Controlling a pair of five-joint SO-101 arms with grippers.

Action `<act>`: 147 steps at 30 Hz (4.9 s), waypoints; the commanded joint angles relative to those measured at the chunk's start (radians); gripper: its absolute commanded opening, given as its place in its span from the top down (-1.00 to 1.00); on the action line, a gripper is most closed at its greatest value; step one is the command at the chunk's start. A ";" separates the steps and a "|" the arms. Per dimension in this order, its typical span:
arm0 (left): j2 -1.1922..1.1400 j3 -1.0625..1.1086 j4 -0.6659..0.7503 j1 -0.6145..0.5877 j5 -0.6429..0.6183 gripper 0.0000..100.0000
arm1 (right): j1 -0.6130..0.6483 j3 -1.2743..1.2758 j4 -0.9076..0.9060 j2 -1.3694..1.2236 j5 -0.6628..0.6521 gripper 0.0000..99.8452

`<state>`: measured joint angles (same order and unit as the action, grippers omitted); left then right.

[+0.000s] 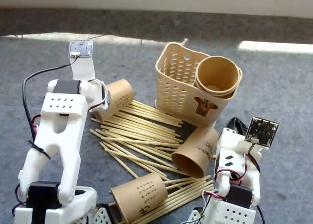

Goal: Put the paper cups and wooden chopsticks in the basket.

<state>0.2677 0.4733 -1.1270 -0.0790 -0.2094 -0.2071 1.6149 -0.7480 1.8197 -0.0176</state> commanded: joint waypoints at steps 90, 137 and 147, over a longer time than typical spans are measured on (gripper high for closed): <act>-0.420 -0.355 -0.143 0.090 0.476 0.95 | 0.010 -0.001 0.022 0.005 -0.012 0.98; -0.220 -0.553 -0.609 -0.045 1.484 0.95 | 0.010 -0.001 0.022 0.005 -0.012 0.98; -0.220 -0.504 -0.609 -0.015 1.471 0.71 | 0.010 -0.001 0.022 0.005 -0.012 0.98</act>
<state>0.0069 -0.0345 -1.7285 -0.1373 1.2589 -0.2071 1.6210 -0.7480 1.8197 -0.0176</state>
